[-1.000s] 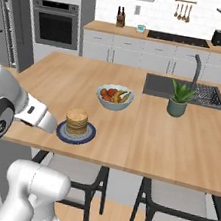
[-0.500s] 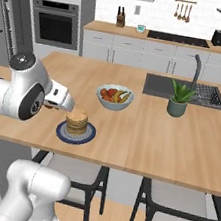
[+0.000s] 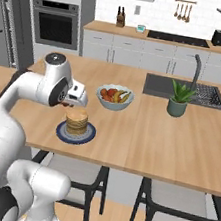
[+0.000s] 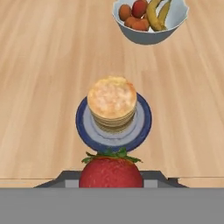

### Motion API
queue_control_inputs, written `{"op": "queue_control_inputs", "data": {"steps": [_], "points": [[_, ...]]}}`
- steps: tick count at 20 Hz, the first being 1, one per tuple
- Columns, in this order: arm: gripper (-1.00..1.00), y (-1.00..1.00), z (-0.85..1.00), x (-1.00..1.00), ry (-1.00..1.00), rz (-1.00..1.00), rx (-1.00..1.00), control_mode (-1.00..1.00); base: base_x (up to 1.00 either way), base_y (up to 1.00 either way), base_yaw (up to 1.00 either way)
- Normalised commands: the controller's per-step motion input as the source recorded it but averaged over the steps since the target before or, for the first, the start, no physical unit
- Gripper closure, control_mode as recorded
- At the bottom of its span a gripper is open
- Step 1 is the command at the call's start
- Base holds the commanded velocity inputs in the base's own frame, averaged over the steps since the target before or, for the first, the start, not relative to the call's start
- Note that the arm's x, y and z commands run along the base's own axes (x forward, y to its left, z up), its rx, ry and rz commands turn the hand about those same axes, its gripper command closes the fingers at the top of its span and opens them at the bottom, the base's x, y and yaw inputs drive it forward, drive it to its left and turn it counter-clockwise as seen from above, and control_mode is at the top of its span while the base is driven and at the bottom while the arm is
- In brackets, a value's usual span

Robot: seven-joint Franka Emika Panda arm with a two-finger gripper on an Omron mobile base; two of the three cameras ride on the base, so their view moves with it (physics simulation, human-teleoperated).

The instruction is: Take the strawberry from the fridge and place it on top of the pancake, located on the dining counter.

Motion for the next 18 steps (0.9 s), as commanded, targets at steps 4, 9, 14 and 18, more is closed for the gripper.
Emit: {"op": "queue_control_inputs", "data": {"steps": [4, 9, 14, 18], "points": [[1.0, 0.1, -0.6, 0.85, 0.02, 0.0, -0.07, -1.0, 0.0, 0.0, 0.0], [1.0, 0.13, -0.53, 0.55, 0.0, 0.0, -0.09, -1.0, 0.0, 0.0, 0.0], [1.0, 0.02, -0.4, 0.43, 0.0, 0.0, -0.06, -1.0, 0.0, 0.0, 0.0], [1.0, 0.0, -0.27, 0.33, 0.0, 0.0, 0.0, -1.0, 0.0, 0.0, 0.0]]}}
